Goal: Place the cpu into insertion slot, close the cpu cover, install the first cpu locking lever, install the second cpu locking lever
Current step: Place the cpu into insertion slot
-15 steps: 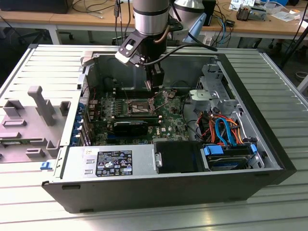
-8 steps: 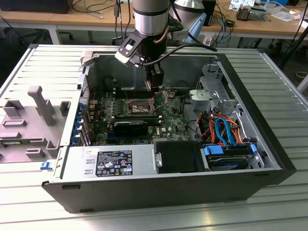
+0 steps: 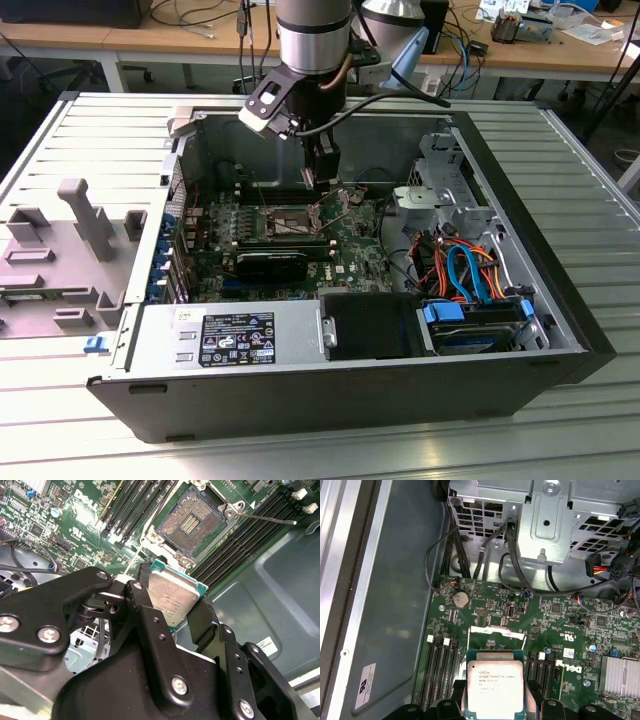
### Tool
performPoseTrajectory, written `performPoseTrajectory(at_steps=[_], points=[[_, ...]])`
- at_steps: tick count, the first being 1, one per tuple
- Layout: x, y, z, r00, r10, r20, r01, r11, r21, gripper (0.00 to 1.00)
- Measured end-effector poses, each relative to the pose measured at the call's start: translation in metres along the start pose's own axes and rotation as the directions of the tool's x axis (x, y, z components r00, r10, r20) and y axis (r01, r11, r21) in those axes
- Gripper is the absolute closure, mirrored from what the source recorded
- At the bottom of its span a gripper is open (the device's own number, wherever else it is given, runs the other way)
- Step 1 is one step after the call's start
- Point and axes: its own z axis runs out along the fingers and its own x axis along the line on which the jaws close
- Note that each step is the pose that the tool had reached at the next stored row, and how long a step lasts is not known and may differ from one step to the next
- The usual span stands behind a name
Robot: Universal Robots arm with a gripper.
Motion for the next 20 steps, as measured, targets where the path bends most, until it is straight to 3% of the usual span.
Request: performPoseTrajectory(at_steps=[20], points=[[0.0000,-0.0001,0.0015,0.9994,0.034,0.0029,-0.034,0.9994,-0.0007,0.45]])
